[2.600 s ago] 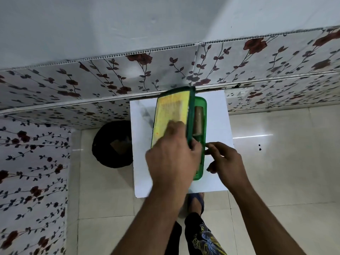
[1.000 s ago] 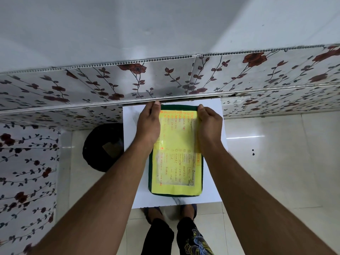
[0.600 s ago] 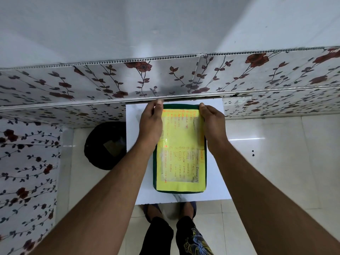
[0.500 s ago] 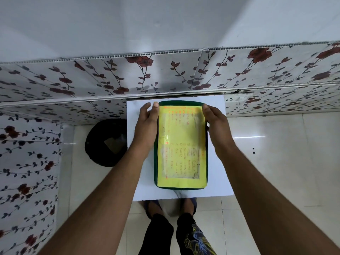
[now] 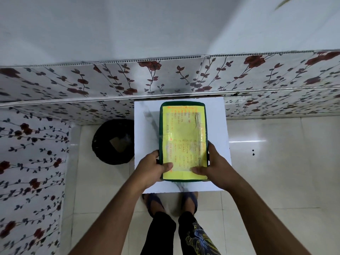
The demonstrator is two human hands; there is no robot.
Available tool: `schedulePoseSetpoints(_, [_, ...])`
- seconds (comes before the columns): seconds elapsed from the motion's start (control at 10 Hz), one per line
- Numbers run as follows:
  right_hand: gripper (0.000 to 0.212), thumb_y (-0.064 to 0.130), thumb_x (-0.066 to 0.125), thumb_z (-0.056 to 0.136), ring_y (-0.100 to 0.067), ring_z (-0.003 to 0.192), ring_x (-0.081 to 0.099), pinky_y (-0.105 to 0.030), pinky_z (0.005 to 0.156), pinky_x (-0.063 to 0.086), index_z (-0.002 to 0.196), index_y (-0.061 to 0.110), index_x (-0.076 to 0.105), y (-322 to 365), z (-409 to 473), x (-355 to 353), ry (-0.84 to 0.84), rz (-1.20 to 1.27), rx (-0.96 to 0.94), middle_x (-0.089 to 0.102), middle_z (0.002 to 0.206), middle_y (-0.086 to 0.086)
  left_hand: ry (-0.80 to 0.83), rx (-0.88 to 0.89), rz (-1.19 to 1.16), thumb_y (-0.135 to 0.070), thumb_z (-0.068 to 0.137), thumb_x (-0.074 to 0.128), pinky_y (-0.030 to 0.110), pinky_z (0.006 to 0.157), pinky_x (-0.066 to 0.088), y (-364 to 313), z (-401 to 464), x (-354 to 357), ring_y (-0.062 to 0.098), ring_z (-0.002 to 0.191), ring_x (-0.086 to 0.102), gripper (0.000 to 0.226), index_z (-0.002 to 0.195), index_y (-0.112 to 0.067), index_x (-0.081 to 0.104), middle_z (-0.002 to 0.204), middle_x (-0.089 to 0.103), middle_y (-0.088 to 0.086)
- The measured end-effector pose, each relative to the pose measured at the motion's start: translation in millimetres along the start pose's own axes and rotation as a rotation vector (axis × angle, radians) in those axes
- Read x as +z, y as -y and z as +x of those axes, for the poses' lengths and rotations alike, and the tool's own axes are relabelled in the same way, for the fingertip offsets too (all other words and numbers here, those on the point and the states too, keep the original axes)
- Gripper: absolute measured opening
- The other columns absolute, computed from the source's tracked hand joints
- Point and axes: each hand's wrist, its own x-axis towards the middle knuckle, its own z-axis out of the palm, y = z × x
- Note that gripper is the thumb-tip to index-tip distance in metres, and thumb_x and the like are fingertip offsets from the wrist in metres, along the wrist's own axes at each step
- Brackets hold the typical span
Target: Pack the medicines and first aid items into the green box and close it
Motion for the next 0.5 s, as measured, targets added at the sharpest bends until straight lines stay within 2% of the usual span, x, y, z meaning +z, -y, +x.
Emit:
schedulePoseSetpoints(0.2, [0.086,0.011,0.074,0.083,-0.023,0.118,0.053,-0.034,0.071,0.061,0.146,0.035,0.02,2.4,2.6,-0.2,0.017,0.0,0.024,0.051,0.124,0.015,-0.017,-0.004,-0.05,-0.011,0.089,0.066,0.047,0.086,0.057,-1.9,-4.3,0.7,0.023,0.102,0.066,0.031,0.117,-0.023,0.058,0.115,0.068,0.006])
schedulePoseSetpoints(0.3, [0.086,0.012,0.073,0.084,-0.025,0.118,0.054,-0.035,0.07,0.062,0.146,0.034,0.019,2.3,2.8,0.8,0.032,-0.021,0.024,0.051,0.123,0.014,-0.008,-0.009,-0.044,-0.011,0.089,0.066,0.046,0.086,0.057,-2.6,-7.2,2.9,0.025,0.103,0.065,0.035,0.123,-0.019,0.057,0.117,0.067,0.007])
schedulePoseSetpoints(0.4, [0.091,0.015,0.075,0.083,-0.028,0.119,0.055,-0.038,0.075,0.061,0.149,0.031,0.016,10.9,-1.3,-3.2,0.034,-0.061,0.057,0.052,0.126,0.008,-0.007,-0.036,-0.037,-0.016,0.089,0.067,0.047,0.089,0.056,-8.9,-14.7,3.6,0.026,0.108,0.063,0.046,0.133,-0.016,0.053,0.125,0.064,0.01])
schedulePoseSetpoints(0.5, [0.099,0.024,0.078,0.081,-0.029,0.122,0.055,-0.038,0.086,0.055,0.154,0.026,0.011,18.5,-11.8,-5.1,-0.004,-0.138,0.051,0.051,0.139,-0.002,0.0,-0.014,0.069,-0.034,0.087,0.068,0.046,0.098,0.05,-14.6,-28.2,1.6,0.026,0.122,0.055,0.063,0.142,-0.021,0.042,0.139,0.054,0.006])
